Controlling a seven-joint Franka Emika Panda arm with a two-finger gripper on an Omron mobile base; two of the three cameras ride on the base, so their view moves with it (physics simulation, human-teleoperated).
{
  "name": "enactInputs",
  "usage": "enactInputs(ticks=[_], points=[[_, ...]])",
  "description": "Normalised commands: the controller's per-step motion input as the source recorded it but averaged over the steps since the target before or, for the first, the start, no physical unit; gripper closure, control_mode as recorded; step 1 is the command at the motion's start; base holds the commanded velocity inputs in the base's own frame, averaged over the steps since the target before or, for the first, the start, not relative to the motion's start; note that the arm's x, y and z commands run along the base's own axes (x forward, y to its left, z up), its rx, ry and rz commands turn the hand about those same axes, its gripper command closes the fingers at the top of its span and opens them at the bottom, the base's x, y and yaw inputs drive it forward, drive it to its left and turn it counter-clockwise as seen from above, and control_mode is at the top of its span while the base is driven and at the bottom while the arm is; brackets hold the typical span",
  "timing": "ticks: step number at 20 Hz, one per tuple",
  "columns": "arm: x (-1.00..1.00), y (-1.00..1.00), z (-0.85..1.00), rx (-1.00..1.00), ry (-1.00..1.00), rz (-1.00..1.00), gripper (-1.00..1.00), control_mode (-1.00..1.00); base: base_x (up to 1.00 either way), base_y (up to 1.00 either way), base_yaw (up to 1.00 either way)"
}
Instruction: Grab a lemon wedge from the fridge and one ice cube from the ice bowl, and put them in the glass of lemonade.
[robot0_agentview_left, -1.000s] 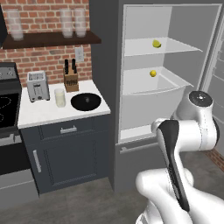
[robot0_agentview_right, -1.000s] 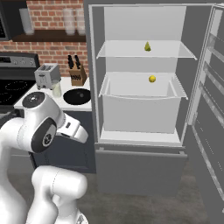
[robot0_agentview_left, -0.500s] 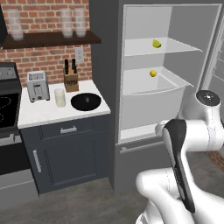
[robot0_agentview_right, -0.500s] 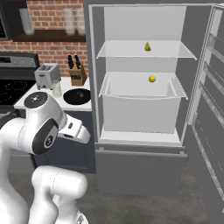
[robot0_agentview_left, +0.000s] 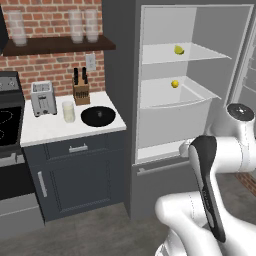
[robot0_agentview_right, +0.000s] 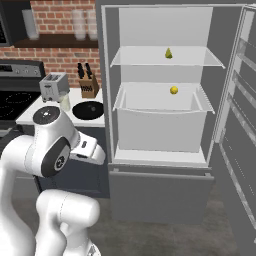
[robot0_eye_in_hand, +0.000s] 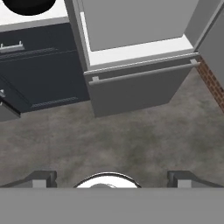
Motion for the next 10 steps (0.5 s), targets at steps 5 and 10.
enactInputs(ticks=[5, 10], points=[[0.00, 0.00, 0.00, 0.00, 0.00, 0.00, -1.00, 1.00, -0.12, 0.00, 0.00], [0.00, 0.00, 0.00, 0.00, 0.00, 0.00, -1.00, 1.00, -0.26, 0.00, 0.00]])
